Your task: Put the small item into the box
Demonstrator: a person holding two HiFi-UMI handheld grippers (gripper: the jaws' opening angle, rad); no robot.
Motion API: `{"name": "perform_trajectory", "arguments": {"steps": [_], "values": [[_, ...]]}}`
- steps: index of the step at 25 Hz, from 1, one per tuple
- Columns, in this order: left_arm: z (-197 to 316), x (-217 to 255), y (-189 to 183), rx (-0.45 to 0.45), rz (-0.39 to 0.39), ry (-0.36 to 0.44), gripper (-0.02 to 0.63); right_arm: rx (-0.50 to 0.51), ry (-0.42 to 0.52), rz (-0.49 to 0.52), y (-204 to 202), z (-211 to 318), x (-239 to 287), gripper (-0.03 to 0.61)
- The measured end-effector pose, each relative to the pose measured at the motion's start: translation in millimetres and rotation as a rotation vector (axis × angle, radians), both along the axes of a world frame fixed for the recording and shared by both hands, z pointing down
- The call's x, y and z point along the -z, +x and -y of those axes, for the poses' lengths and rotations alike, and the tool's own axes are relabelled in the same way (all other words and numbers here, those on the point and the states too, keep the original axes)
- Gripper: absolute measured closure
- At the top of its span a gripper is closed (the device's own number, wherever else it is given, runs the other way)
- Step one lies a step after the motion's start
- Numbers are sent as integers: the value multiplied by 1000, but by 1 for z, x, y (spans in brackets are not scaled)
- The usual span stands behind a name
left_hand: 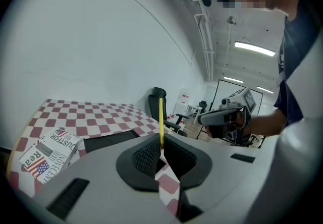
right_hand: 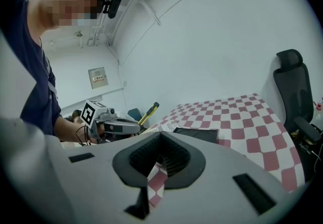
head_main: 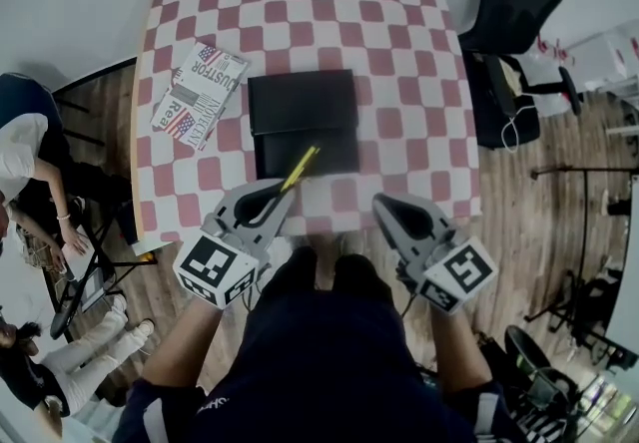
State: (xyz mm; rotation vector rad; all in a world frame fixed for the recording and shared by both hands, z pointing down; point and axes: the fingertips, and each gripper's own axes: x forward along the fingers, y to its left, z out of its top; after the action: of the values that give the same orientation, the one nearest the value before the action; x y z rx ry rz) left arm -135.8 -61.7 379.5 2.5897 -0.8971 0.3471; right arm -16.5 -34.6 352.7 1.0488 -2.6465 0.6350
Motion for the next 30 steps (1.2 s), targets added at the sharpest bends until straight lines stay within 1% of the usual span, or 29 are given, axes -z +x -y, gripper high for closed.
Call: {"name": "perform_trajectory", "arguments": {"steps": [4,9,13,16,20,24,27,30], "values": [[19,-15,6,-3,31,-12,568,0,-19,3,8,13,-9,563],[34,-37,21,-30,103,-8,568,35,-45,20,21,29,-22,563],[44,-62,34,-86,194,-4,568,65,-73,35,36,42,-33,563],[52,-89,44,-145,271,-16,568,77,-95,46,48,52,-44,563],[58,-129,57,-232,354,-70,568,91,-130,46,62,60,-58,563],[60,-165,68,-290,413,-138,568,83,-159,54,75,66,-69,563],[61,-186,71,-317,431,-182,568,77,-174,58,80,68,-76,563],[63,-204,71,-322,460,-226,568,75,-192,58,83,68,-83,563]]}}
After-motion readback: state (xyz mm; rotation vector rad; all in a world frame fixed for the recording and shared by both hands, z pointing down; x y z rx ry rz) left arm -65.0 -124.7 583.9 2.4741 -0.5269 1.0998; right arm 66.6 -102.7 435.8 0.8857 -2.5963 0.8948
